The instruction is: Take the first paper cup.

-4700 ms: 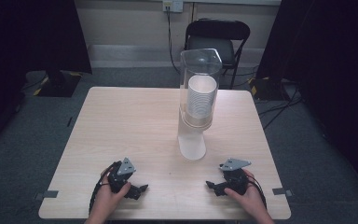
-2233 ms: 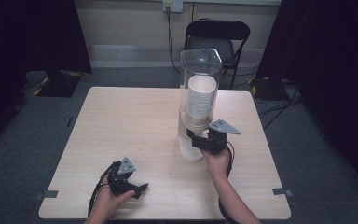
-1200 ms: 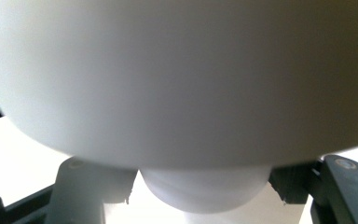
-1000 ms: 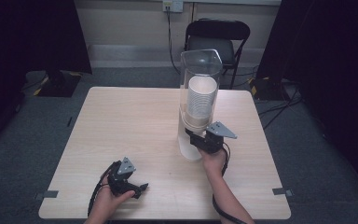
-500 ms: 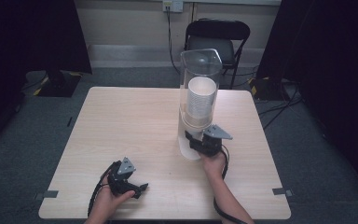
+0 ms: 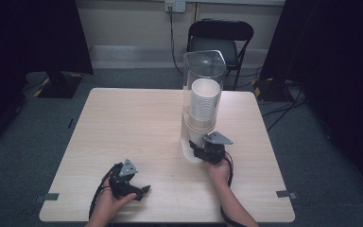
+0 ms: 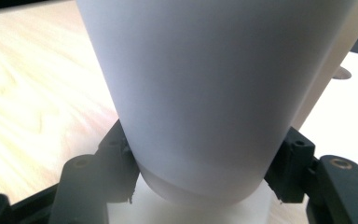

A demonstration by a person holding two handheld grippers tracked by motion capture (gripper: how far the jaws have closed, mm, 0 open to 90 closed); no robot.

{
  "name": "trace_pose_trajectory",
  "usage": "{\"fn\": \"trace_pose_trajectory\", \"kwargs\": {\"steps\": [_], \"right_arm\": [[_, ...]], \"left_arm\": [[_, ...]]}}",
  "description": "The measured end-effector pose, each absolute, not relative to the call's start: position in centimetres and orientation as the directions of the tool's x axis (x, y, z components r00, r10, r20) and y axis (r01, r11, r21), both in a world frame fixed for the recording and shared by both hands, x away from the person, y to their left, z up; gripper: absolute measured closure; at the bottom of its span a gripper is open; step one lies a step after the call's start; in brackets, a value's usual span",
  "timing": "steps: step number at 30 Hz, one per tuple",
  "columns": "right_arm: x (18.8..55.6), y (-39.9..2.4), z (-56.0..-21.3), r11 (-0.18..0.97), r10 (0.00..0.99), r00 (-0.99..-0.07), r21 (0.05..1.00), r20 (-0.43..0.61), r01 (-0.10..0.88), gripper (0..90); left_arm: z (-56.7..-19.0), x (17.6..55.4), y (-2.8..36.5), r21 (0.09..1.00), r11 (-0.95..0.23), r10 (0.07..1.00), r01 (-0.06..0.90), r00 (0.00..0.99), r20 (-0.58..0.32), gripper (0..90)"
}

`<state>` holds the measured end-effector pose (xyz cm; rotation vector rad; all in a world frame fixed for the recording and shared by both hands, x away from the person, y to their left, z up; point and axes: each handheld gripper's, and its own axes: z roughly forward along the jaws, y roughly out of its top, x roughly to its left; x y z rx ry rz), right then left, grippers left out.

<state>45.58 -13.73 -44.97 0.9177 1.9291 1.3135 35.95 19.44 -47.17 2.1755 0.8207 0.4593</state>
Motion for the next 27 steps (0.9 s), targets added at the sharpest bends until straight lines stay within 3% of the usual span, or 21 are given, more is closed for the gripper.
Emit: {"fn": "trace_pose_trajectory", "kwargs": {"steps": [11,27], "right_arm": [[44.9,-15.8,-45.1,0.404,0.777,-0.599,0.883,-0.194,0.239,36.3],[43.8,-18.3,-45.1,0.480,0.748,-0.624,0.834,-0.228,0.271,36.1]], "left_arm": [[-47.2,36.0,19.4,0.756,-0.509,0.683,0.412,0.728,0.063,0.0],[-47.2,36.0,19.4,0.763,-0.502,0.681,0.408,0.730,0.057,0.0]]}}
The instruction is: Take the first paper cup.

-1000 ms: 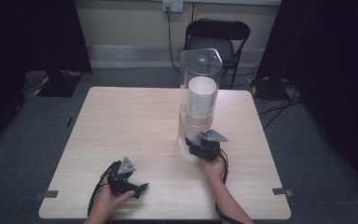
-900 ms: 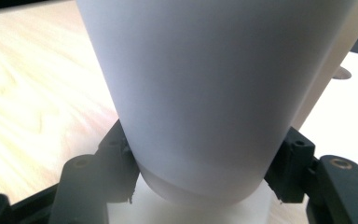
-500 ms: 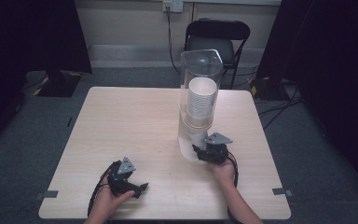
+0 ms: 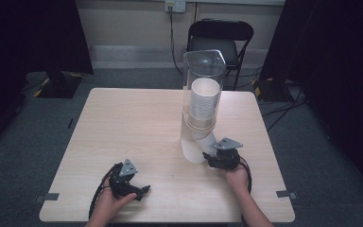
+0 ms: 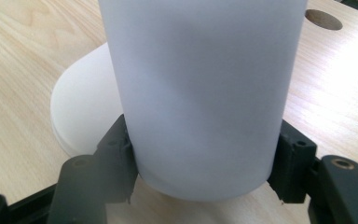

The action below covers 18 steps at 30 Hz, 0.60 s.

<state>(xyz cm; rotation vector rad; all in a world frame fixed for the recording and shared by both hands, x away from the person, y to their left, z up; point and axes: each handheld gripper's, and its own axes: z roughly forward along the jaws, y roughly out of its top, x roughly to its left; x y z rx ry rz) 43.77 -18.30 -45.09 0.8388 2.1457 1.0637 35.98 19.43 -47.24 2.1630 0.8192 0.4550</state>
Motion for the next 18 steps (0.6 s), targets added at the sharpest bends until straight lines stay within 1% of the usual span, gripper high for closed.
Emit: {"fn": "trace_pose_trajectory", "kwargs": {"steps": [8,18], "right_arm": [[43.5,-19.3,-45.1,0.502,0.744,-0.619,0.821,-0.251,0.270,36.0],[42.7,-21.7,-45.0,0.459,0.775,-0.595,0.838,-0.214,0.296,36.0]], "left_arm": [[-47.3,36.0,19.4,0.764,-0.500,0.682,0.408,0.729,0.057,0.0],[-47.3,36.0,19.4,0.764,-0.500,0.682,0.408,0.729,0.057,0.0]]}}
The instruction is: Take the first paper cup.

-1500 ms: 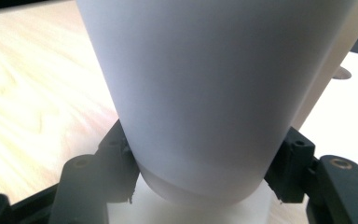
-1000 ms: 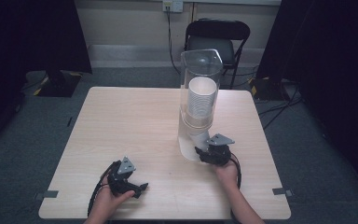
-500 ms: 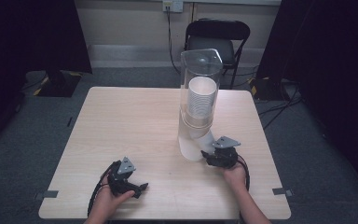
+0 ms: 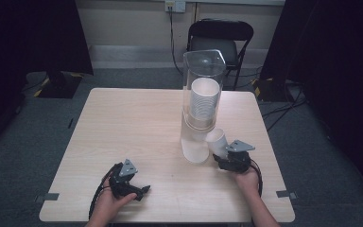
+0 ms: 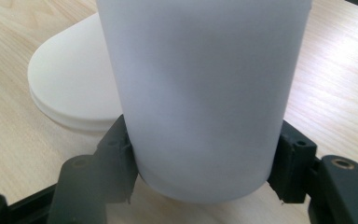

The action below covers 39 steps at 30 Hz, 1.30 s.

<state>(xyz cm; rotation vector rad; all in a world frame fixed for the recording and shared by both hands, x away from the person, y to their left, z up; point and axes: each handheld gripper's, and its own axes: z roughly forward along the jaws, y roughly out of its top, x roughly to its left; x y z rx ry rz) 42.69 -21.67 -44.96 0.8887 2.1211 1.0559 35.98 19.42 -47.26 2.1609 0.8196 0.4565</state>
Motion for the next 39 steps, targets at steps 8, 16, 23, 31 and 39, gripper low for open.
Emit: {"fn": "trace_pose_trajectory", "kwargs": {"steps": [8,16,23,31,39], "right_arm": [[41.6,-22.6,-45.0,0.445,0.779,-0.593,0.846,-0.205,0.293,36.0],[40.3,-22.6,-45.2,0.439,0.767,-0.611,0.855,-0.195,0.278,35.9],[38.7,-21.5,-44.7,0.427,0.736,-0.651,0.874,-0.186,0.233,35.8],[37.4,-18.8,-44.2,0.439,0.672,-0.715,0.881,-0.193,0.175,35.8],[36.7,-16.0,-44.3,0.473,0.604,-0.766,0.873,-0.223,0.118,35.8]], "left_arm": [[-47.3,36.0,19.4,0.765,-0.499,0.682,0.408,0.729,0.057,0.0],[-47.3,36.0,19.4,0.768,-0.492,0.686,0.410,0.726,0.051,0.0],[-47.3,35.9,19.4,0.768,-0.486,0.692,0.417,0.721,0.047,0.1],[-46.1,36.6,19.9,0.768,-0.312,0.759,0.559,0.633,-0.153,18.1],[-43.7,36.5,19.7,0.799,-0.227,0.728,0.557,0.641,-0.241,20.5]]}}
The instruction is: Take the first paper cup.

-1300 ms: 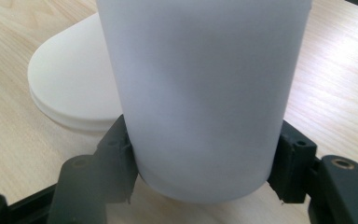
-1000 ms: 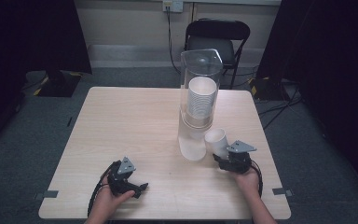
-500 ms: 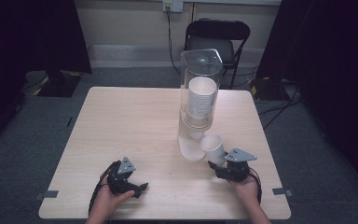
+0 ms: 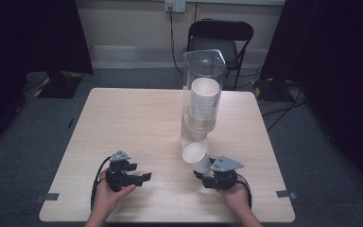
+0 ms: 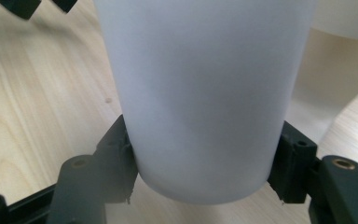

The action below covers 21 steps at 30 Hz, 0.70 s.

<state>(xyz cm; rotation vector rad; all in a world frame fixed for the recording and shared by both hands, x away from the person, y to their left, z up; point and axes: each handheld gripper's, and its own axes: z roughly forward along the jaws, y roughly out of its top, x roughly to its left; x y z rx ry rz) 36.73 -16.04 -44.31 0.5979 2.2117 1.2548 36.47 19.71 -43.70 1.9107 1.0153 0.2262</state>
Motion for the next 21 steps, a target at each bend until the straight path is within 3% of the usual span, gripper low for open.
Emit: {"fn": "trace_pose_trajectory", "kwargs": {"steps": [9,21], "right_arm": [[36.5,-14.6,-44.8,0.502,0.553,-0.797,0.860,-0.242,0.087,35.7],[36.4,-13.5,-45.1,0.538,0.504,-0.817,0.842,-0.279,0.045,35.6]], "left_arm": [[-41.1,36.5,16.4,0.849,-0.276,0.652,0.451,0.736,-0.179,29.7],[-36.7,37.9,13.7,0.869,-0.277,0.623,0.410,0.765,-0.163,41.4]]}}
